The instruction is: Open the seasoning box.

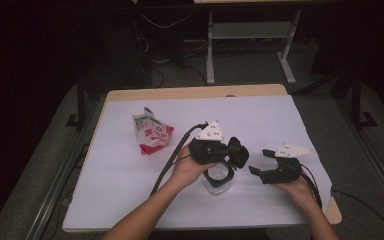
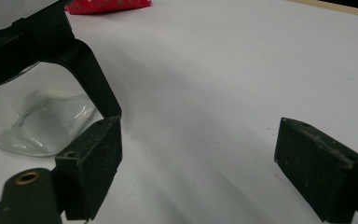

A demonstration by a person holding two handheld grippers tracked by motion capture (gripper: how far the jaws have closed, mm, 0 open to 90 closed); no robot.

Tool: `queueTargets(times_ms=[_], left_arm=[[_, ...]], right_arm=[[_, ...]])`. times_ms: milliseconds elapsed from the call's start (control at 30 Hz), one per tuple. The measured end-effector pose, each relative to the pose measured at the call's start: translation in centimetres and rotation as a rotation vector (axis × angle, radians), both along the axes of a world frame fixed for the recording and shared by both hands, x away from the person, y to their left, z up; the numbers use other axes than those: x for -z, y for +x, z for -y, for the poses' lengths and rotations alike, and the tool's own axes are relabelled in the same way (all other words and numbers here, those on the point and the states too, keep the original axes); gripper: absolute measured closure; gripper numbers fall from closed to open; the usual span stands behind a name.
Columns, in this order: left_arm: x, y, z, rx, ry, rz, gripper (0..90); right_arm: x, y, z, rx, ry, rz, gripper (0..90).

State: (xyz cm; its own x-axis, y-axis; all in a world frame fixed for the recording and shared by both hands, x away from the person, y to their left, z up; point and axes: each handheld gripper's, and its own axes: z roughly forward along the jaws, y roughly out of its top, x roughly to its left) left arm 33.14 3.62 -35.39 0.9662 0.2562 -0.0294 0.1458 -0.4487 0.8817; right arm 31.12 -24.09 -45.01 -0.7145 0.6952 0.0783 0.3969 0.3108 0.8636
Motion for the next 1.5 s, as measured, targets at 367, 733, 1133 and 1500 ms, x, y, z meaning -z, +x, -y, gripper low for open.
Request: queueTargets(times_ms=[367, 733, 1133, 1500], left_arm=[[-0.5, -1.0, -1.9, -0.007, -0.018, -0.027, 87.4], [0.1, -2.2, -5.2, -0.04, -0.01, -0.058, 89.6], [3.5, -5.0, -9.4, -0.098, 0.029, -0.056, 89.8], [8.1, -5.4, -8.3, -0.063, 0.127, -0.101, 89.8]], right_arm=[[0.0, 0.0, 0.0, 0.002, -0.002, -0.007, 14.6], [0.1, 0.0, -0.1, 0.003, -0.006, -0.009, 14.6], [0.1, -0.1, -0.1, 0.007, -0.009, -0.011, 14.5], [0.1, -0.1, -0.2, 0.006, -0.01, -0.009, 14.5]])
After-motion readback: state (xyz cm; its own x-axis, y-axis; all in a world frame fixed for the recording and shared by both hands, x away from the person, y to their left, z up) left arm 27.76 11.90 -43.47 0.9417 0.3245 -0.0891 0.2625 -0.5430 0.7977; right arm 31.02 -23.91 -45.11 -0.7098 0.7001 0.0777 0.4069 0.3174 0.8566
